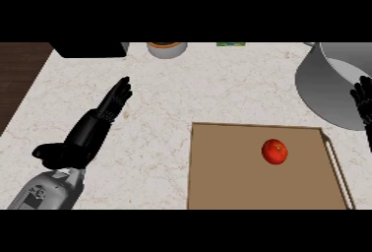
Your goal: Pick the tomato from the tray and place it in the pot
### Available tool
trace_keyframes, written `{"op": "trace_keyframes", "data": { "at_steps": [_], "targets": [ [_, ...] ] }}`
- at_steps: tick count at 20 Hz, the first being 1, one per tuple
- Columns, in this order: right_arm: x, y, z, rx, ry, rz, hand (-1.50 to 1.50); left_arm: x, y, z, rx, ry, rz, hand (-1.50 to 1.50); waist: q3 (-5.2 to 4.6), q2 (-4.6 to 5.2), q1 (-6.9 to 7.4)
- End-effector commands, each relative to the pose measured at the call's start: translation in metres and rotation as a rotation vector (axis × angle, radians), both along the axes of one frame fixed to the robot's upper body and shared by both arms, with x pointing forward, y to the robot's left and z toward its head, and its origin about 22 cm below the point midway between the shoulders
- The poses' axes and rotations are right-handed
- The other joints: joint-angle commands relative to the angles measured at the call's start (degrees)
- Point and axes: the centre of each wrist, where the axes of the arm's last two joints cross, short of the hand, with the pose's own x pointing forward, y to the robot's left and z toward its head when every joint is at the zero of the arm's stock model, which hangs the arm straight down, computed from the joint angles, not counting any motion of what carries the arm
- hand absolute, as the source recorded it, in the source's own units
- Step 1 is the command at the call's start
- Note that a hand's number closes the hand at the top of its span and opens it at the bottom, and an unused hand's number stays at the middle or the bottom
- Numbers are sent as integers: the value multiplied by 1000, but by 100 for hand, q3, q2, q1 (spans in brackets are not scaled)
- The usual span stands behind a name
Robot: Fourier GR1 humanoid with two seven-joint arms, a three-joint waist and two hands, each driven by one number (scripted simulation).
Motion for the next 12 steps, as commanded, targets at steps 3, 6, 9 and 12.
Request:
{"op": "trace_keyframes", "data": {
  "at_steps": [3,6,9,12],
  "targets": [
    [-2,37,-30,155,145,353,150,-7,16,-31,59,164,69,0,-121,216,117],
    [-10,70,-51,257,273,663,150,-18,28,-65,86,345,122,0,-112,324,293],
    [-12,44,-61,140,-91,144,-150,-27,28,-82,63,450,148,0,-115,207,-75],
    [-21,63,-77,407,-241,169,-150,-38,37,-84,53,450,135,0,-112,168,-15]
  ]
}}
